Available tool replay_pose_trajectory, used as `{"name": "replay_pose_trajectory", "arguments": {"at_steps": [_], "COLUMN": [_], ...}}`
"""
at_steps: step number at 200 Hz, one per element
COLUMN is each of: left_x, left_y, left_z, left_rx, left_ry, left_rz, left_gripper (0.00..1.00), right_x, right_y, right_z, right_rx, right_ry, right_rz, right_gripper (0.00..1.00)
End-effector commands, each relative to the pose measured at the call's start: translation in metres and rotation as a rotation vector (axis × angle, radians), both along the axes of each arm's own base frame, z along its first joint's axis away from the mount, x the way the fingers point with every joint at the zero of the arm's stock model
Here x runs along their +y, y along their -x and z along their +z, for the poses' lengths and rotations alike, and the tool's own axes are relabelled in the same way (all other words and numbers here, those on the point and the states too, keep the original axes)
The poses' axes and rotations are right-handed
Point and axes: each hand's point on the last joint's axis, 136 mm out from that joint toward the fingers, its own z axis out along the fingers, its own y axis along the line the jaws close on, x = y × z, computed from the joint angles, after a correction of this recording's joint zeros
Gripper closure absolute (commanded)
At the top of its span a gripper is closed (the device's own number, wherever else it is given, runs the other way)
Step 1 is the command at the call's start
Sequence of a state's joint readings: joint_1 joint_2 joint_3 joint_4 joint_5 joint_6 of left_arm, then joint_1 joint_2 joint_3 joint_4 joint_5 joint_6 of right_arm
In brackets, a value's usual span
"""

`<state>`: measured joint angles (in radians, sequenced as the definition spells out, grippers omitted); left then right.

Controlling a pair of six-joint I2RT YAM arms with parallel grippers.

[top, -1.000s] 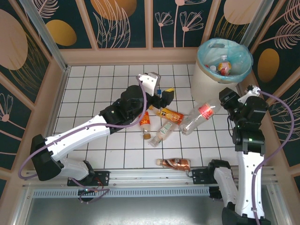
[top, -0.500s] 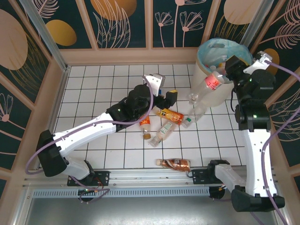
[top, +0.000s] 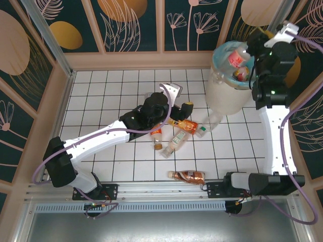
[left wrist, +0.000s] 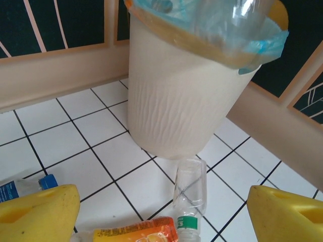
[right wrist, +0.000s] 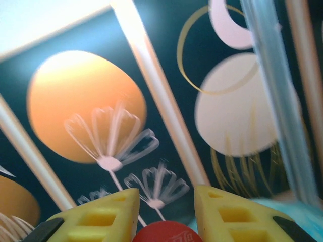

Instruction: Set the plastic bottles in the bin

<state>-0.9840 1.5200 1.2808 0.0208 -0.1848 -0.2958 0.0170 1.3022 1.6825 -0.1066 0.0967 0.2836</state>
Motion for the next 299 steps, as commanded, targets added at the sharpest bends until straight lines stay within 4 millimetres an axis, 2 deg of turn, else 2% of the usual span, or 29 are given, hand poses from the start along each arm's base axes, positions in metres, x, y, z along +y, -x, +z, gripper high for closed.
{"name": "replay_pose_trajectory", "arguments": {"at_steps": [1,15,34,53,71,104,126,147,178,226,250,299], "left_x": [-0.002,-0.004,-0.006,-0.01,-0.007,-0.002,-0.001,0.0,0.002,0.007,0.007,0.003], "left_y": [-0.002,-0.003,-0.002,0.003,0.004,0.003,0.003,0.004,0.003,0.004,0.004,0.0], "left_z": [-0.01,-0.006,-0.002,-0.006,-0.014,-0.024,-0.029,-0.032,-0.034,-0.034,-0.035,-0.038], "left_rx": [-0.006,-0.013,-0.03,-0.058,-0.074,-0.073,-0.058,-0.049,-0.041,-0.032,-0.032,-0.035], "left_ry": [-0.051,-0.044,-0.048,-0.083,-0.125,-0.157,-0.157,-0.155,-0.154,-0.142,-0.144,-0.151], "left_rz": [-0.003,-0.004,-0.027,-0.077,-0.084,-0.067,-0.063,-0.061,-0.049,-0.034,-0.028,-0.022], "left_gripper": [0.14,0.14,0.14,0.13,0.12,0.12,0.12,0.12,0.12,0.12,0.12,0.12], "right_x": [0.014,0.002,-0.028,-0.052,-0.062,-0.055,-0.043,-0.034,-0.029,-0.034,-0.035,-0.02], "right_y": [0.015,0.012,0.007,0.002,-0.011,-0.053,-0.088,-0.113,-0.139,-0.162,-0.164,-0.171], "right_z": [0.059,0.07,0.079,0.077,0.064,0.026,-0.012,-0.05,-0.102,-0.166,-0.175,-0.161], "right_rx": [-0.166,-0.197,-0.218,-0.235,-0.215,-0.165,-0.078,0.006,0.126,0.286,0.312,0.281], "right_ry": [-0.004,0.033,0.104,0.174,0.231,0.312,0.355,0.359,0.394,0.449,0.445,0.413], "right_rz": [0.084,-0.004,-0.213,-0.404,-0.489,-0.456,-0.375,-0.293,-0.238,-0.208,-0.208,-0.098], "right_gripper": [0.92,0.92,0.93,0.93,0.93,0.93,0.87,0.85,0.83,0.81,0.81,0.78]}}
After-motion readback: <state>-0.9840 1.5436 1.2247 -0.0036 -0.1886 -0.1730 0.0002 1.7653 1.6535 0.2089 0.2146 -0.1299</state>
